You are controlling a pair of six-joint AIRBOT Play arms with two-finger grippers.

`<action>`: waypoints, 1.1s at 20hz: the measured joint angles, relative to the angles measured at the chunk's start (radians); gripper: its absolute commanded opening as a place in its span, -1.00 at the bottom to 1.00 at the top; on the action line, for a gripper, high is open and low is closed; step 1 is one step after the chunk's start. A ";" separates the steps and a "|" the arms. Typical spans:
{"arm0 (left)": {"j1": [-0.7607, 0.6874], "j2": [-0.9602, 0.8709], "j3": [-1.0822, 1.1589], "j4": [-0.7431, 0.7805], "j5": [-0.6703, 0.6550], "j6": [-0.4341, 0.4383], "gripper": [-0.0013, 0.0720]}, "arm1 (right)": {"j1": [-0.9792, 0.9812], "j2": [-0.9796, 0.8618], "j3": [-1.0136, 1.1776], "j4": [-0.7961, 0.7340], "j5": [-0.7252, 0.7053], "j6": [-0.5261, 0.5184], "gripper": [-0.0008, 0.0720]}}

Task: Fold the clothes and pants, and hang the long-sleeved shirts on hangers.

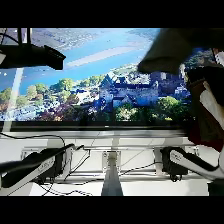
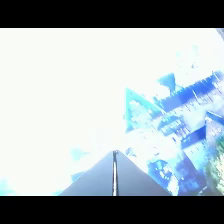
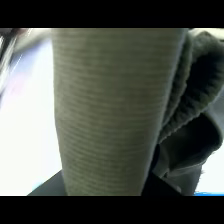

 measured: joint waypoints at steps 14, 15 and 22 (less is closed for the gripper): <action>0.011 0.025 0.000 0.004 0.003 0.000 -0.92 | -0.783 0.291 -0.011 -0.619 0.448 0.256 0.92; 0.011 0.025 0.000 0.004 0.004 0.000 -0.92 | -0.793 0.286 -0.011 -0.623 0.460 0.256 0.91; 0.011 0.025 0.000 0.004 0.003 0.000 -0.92 | -0.642 0.260 -0.013 -0.634 0.429 0.224 0.23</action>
